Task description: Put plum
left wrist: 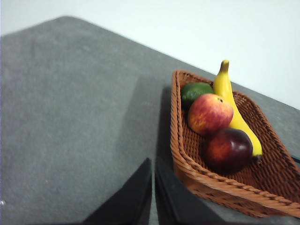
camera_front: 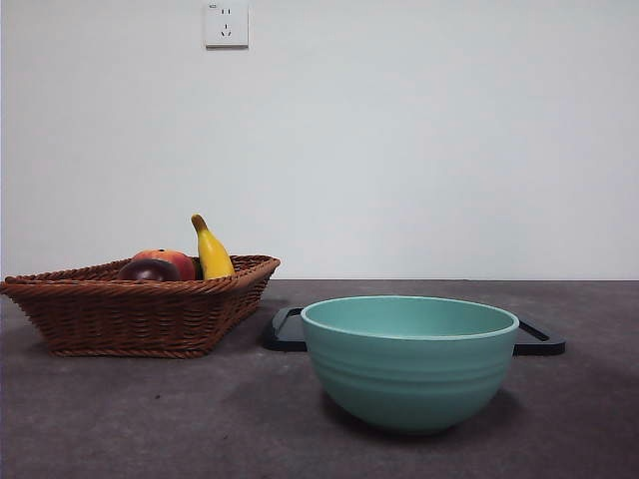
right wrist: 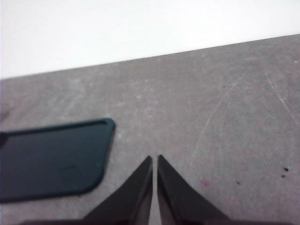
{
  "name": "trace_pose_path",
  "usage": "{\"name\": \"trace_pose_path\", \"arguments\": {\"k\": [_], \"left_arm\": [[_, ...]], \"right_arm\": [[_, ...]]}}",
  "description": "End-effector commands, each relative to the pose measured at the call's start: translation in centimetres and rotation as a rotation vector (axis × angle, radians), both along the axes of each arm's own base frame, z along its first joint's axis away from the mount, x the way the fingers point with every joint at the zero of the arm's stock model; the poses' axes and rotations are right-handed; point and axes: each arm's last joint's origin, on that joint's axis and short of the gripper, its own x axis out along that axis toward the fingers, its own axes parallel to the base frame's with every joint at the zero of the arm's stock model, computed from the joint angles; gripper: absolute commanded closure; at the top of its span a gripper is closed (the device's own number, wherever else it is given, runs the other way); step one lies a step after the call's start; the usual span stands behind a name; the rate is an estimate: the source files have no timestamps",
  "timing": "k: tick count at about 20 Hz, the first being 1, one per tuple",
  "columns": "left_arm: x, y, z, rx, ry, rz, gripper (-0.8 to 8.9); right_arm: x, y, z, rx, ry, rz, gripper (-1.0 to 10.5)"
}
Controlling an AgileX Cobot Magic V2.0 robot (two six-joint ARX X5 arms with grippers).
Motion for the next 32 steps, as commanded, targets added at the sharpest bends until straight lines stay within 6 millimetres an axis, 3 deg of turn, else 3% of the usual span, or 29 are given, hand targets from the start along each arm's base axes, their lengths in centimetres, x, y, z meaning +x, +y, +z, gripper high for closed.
{"name": "trace_pose_path", "arguments": {"k": [1, 10, 19, 26, 32], "left_arm": [[-0.3, 0.0, 1.7, -0.059, -0.049, 0.008, 8.05], [-1.3, -0.2, 6.9, -0.051, -0.048, -0.039, 8.05], [-0.8, -0.7, 12.4, 0.059, 0.028, -0.240, 8.04], [-0.1, -1.3, 14.5, 0.128, 0.137, -0.464, 8.05], [-0.1, -1.8, 15.1, 0.163, 0.204, -0.623, 8.05]], "right_arm": [[-0.4, 0.0, 2.2, 0.046, -0.076, -0.003, 9.4], [-1.7, 0.0, 7.9, 0.050, -0.112, 0.026, 9.4], [-1.1, 0.6, 13.4, 0.032, 0.026, 0.236, 9.4], [0.3, 1.4, 16.3, 0.032, 0.193, 0.497, 9.4], [1.3, 1.7, 17.2, 0.025, 0.315, 0.646, 9.4]]}}
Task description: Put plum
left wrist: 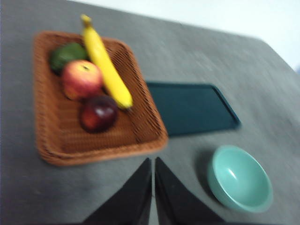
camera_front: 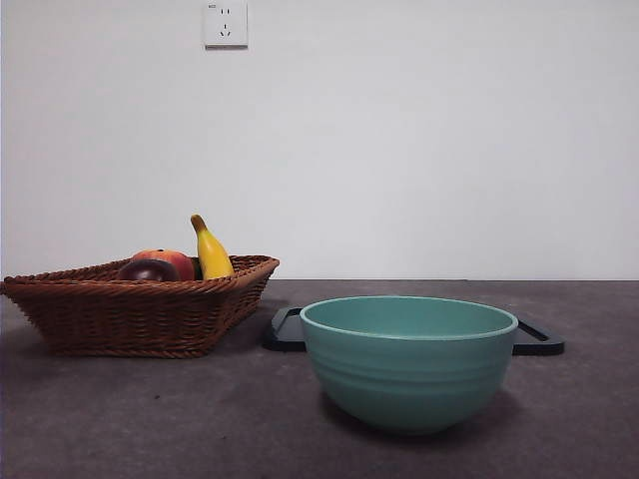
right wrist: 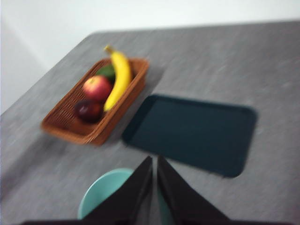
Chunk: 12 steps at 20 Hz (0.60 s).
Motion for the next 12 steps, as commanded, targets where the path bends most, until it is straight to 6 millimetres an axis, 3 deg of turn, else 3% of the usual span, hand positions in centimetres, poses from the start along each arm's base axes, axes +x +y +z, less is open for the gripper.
{"name": "trace_pose_path", "arguments": {"k": [1, 12], "left_arm": [[-0.18, -0.18, 0.72, 0.055, -0.027, -0.068, 8.05], [-0.45, -0.29, 0.45, 0.079, 0.001, -0.095, 8.05]], "right_arm": [[0.23, 0.13, 0.27, -0.037, 0.019, 0.067, 9.4], [0.23, 0.83, -0.56, -0.092, 0.084, 0.164, 9.4]]}}
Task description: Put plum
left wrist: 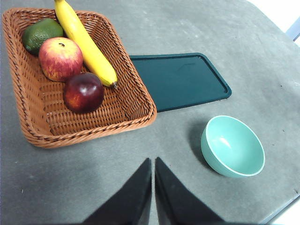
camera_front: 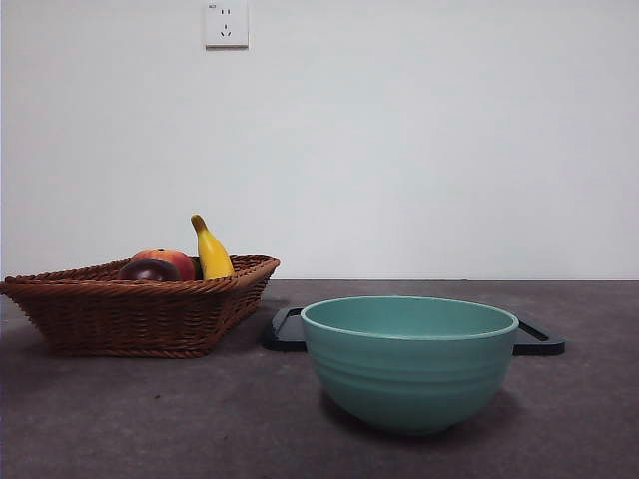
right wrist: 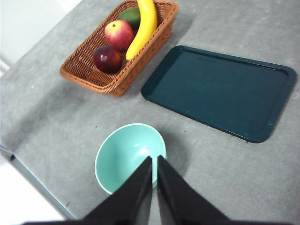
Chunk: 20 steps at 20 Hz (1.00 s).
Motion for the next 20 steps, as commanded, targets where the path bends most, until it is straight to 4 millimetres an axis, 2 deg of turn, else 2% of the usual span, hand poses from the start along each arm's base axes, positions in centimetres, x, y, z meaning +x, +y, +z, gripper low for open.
{"name": "trace_pose_path", "arguments": {"k": [1, 2, 4, 7, 8, 10, 16, 20], "left_arm": [[0.0, 0.0, 0.7, 0.008, -0.039, -0.013, 8.05], [0.0, 0.0, 0.7, 0.008, -0.040, -0.013, 8.03], [0.0, 0.0, 0.7, 0.008, -0.040, -0.012, 7.34], [0.0, 0.0, 0.7, 0.008, -0.039, -0.012, 4.81], [0.0, 0.0, 0.7, 0.004, -0.037, -0.010, 3.90], [0.0, 0.0, 0.7, -0.001, -0.033, -0.007, 3.11], [0.2, 0.0, 0.8, -0.005, -0.047, -0.003, 3.16], [1.8, 0.0, 1.5, -0.039, -0.067, 0.018, 3.18]], "right_arm": [[0.1, 0.1, 0.5, -0.009, -0.030, 0.019, 9.4], [0.0, 0.1, 0.5, -0.009, -0.031, 0.018, 9.4], [0.1, 0.0, 0.5, -0.012, -0.031, 0.013, 9.0], [0.1, 0.0, 0.5, -0.008, -0.026, 0.010, 6.0], [0.1, 0.0, 0.5, -0.008, -0.026, 0.010, 5.6], [0.1, 0.0, 0.5, -0.008, -0.026, 0.010, 5.6], [0.1, 0.0, 0.5, 0.002, -0.017, 0.002, 5.6], [0.1, 0.1, 0.6, 0.011, -0.020, -0.005, 5.6]]}}
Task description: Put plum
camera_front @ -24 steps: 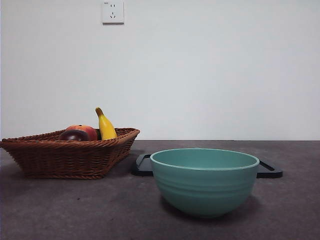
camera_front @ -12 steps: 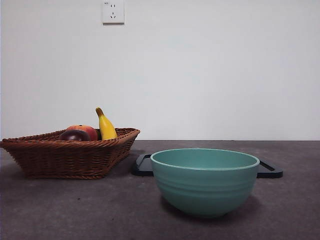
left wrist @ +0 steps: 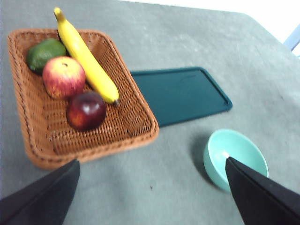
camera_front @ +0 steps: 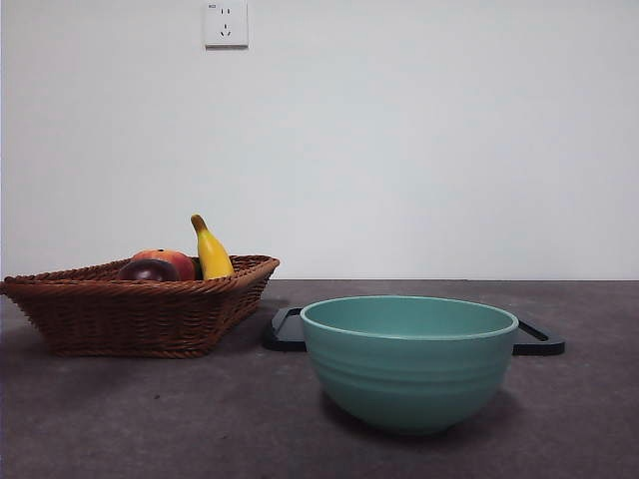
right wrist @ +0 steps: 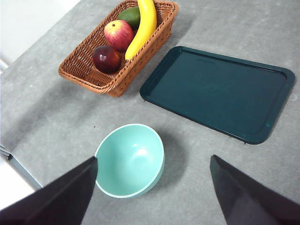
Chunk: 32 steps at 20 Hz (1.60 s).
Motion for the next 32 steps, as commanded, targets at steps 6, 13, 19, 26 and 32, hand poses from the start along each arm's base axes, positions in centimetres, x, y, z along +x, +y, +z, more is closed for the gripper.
{"name": "trace_pose_path", "arguments": {"k": [6, 13, 19, 26, 32], "left_arm": [[5.7, -0.4, 2.8, -0.025, 0.003, 0.030, 3.19], [13.3, -2.3, 4.0, 0.081, 0.089, 0.057, 3.21], [19.0, -5.5, 0.7, 0.231, 0.211, 0.049, 3.22], [22.6, -8.1, -5.4, 0.370, 0.348, 0.023, 3.21], [24.3, -8.7, -8.5, 0.410, 0.388, 0.038, 3.21]], "right_arm": [[0.3, 0.1, 0.8, 0.032, -0.027, -0.017, 5.6], [0.3, 0.1, 0.8, 0.036, -0.028, -0.028, 5.6], [0.3, 0.1, 0.8, 0.038, -0.025, -0.029, 5.6], [0.7, 0.1, 0.6, 0.037, 0.000, -0.032, 5.6], [0.9, 0.1, 0.5, 0.036, 0.011, -0.032, 5.6]]}}
